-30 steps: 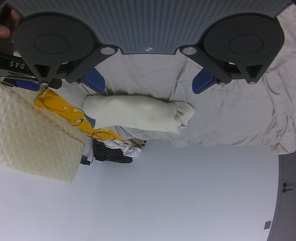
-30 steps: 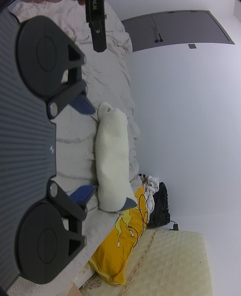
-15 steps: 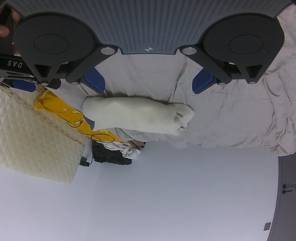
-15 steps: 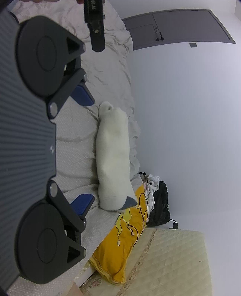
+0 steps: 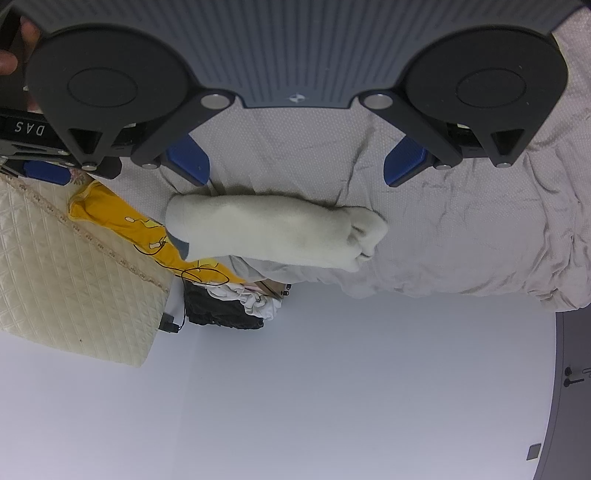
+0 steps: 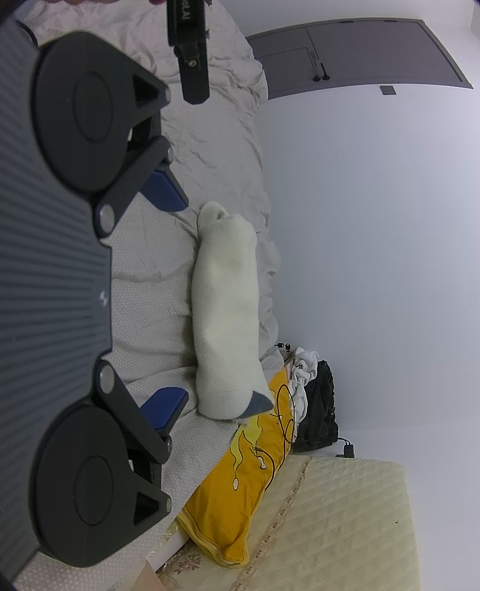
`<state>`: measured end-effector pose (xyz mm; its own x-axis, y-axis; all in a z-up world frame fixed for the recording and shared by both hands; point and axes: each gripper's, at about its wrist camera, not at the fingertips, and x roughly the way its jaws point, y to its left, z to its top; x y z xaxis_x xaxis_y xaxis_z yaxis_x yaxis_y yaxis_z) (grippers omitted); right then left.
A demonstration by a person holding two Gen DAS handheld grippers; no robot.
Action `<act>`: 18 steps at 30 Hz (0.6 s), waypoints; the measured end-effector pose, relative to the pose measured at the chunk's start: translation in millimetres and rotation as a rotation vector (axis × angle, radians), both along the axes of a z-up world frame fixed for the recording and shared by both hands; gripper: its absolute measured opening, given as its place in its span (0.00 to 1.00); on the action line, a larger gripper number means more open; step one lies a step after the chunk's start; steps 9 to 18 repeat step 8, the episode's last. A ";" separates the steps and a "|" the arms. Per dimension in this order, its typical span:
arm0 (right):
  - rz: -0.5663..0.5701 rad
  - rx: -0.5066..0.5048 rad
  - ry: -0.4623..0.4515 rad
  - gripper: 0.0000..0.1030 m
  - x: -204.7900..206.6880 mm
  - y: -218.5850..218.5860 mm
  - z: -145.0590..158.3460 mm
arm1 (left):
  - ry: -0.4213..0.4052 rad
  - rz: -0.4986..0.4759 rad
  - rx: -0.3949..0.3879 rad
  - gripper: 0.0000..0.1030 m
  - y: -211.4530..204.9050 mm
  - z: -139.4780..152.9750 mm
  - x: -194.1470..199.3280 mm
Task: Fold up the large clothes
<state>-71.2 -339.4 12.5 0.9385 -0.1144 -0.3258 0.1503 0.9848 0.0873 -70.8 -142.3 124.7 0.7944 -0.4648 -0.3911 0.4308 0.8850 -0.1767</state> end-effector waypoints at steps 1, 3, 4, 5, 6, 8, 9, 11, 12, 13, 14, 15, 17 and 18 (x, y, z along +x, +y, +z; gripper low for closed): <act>0.001 0.000 0.000 1.00 -0.1 0.0 0.0 | 0.001 0.000 -0.003 0.99 0.3 -0.1 -0.2; -0.001 0.001 0.000 1.00 0.3 -0.2 -0.1 | 0.004 0.001 -0.005 0.99 0.5 -0.4 -0.2; -0.001 0.000 -0.001 1.00 0.3 -0.2 -0.2 | 0.003 0.001 -0.002 0.99 0.4 -0.4 -0.5; 0.001 0.000 0.000 1.00 0.6 -0.5 -0.2 | 0.002 0.001 -0.001 0.99 0.2 -0.8 -0.8; 0.001 -0.001 0.000 1.00 0.4 -0.4 -0.1 | 0.001 0.000 0.001 0.99 -0.1 -0.9 -1.5; 0.001 -0.004 0.000 1.00 0.5 -0.7 -0.3 | -0.001 0.001 0.004 0.99 -0.4 -1.0 -1.9; 0.001 -0.004 0.000 1.00 0.5 -0.7 -0.3 | -0.001 0.001 0.004 0.99 -0.4 -1.0 -1.9; 0.001 -0.004 0.000 1.00 0.5 -0.7 -0.3 | -0.001 0.001 0.004 0.99 -0.4 -1.0 -1.9; 0.001 -0.004 0.000 1.00 0.5 -0.7 -0.3 | -0.001 0.001 0.004 0.99 -0.4 -1.0 -1.9; 0.001 -0.004 0.000 1.00 0.5 -0.7 -0.3 | -0.001 0.001 0.004 0.99 -0.4 -1.0 -1.9; 0.001 -0.004 0.000 1.00 0.5 -0.7 -0.3 | -0.001 0.001 0.004 0.99 -0.4 -1.0 -1.9; 0.001 -0.004 0.000 1.00 0.5 -0.7 -0.3 | -0.001 0.001 0.004 0.99 -0.4 -1.0 -1.9; 0.001 -0.004 0.000 1.00 0.5 -0.7 -0.3 | -0.001 0.001 0.004 0.99 -0.4 -1.0 -1.9; 0.001 -0.004 0.000 1.00 0.5 -0.7 -0.3 | -0.001 0.001 0.004 0.99 -0.4 -1.0 -1.9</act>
